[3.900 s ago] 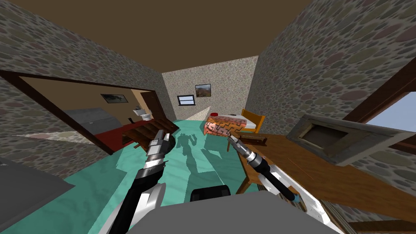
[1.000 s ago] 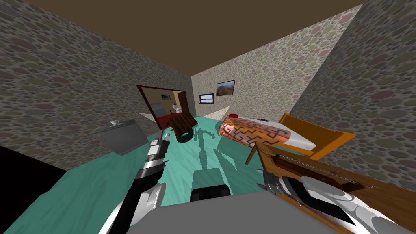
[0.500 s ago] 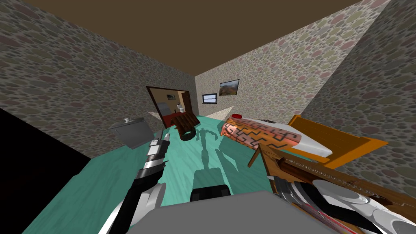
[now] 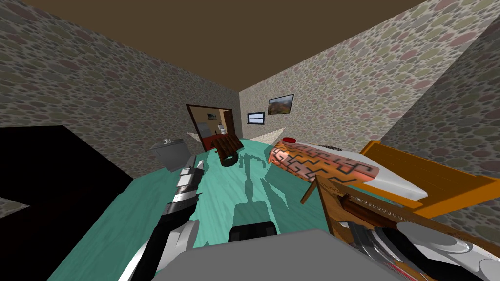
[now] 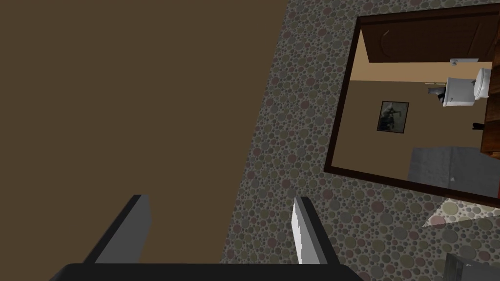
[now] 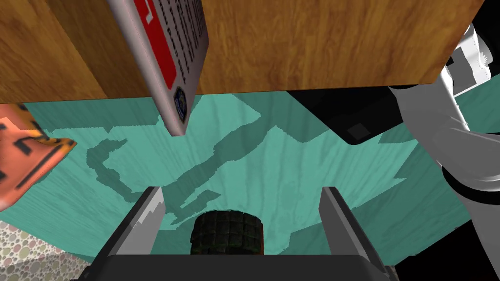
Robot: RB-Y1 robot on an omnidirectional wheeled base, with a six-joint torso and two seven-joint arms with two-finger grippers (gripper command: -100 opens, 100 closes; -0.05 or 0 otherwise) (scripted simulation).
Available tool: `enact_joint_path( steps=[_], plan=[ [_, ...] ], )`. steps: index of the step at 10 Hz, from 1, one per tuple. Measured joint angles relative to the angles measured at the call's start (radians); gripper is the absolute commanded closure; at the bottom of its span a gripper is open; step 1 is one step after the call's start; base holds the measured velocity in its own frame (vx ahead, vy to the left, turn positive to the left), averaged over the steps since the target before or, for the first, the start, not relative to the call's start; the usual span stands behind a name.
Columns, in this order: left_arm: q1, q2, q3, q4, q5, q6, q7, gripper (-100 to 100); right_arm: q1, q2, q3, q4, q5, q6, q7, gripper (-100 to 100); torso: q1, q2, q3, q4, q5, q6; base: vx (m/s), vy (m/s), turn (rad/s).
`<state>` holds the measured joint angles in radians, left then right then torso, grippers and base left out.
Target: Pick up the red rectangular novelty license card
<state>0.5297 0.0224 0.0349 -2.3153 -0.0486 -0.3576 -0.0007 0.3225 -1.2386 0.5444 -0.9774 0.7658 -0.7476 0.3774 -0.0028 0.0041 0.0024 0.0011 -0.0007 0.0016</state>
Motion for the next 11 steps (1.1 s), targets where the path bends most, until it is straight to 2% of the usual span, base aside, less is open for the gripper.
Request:
enact_joint_path(
  steps=[1, 3, 6, 8, 9, 10, 11],
  plan=[
    [0.0, 0.0, 0.0, 0.0, 0.0, 0.0, 0.0, 0, 0.02, -0.022, 0.008, -0.001, -0.005, 0.003, 0.002, -100, 0.001, 0.0, 0.0, 0.0, 0.0, 0.0, -0.042, -0.027, 0.053],
    [0.0, 0.0, 0.0, 0.0, 0.0, 0.0, 0.0, 0, -0.002, -0.034, 0.037, 0.041, 0.005, -0.007, -0.001, -100, 0.001, 0.0, 0.0, 0.0, 0.0, 0.0, -0.044, -0.025, 0.092],
    [0.0, 0.0, 0.0, 0.0, 0.0, 0.0, 0.0, 0, 0.005, -0.049, 0.052, 0.105, -0.002, -0.026, 0.022, -100, 0.001, -0.001, -0.001, 0.0, 0.0, 0.0, -0.042, -0.023, 0.075],
    [0.0, 0.0, 0.0, 0.0, 0.0, 0.0, 0.0, 0, -0.004, -0.05, 0.078, 0.175, -0.001, -0.043, 0.041, -100, 0.0, 0.0, 0.0, 0.0, 0.0, 0.0, -0.052, -0.03, 0.098],
    [0.0, 0.0, 0.0, 0.0, 0.0, 0.0, 0.0, 0, -0.003, -0.05, 0.079, 0.18, -0.001, -0.045, 0.045, 0, 0.001, -0.001, 0.0, 0.0, 0.0, 0.0, -0.005, -0.004, -0.007],
    [0.0, 0.0, 0.0, 0.0, 0.0, 0.0, 0.0, 0, -0.003, -0.05, 0.079, 0.18, -0.001, -0.045, 0.045, -100, 0.002, -0.003, -0.001, -0.001, 0.0, 0.0, 0.072, -0.005, -0.131],
    [0.0, 0.0, 0.0, 0.0, 0.0, 0.0, 0.0, 0, 0.01, -0.049, 0.076, 0.175, -0.009, -0.042, 0.063, -100, 0.003, -0.006, -0.004, -0.001, 0.0, 0.001, 0.19, -0.017, -0.307]
  ],
)
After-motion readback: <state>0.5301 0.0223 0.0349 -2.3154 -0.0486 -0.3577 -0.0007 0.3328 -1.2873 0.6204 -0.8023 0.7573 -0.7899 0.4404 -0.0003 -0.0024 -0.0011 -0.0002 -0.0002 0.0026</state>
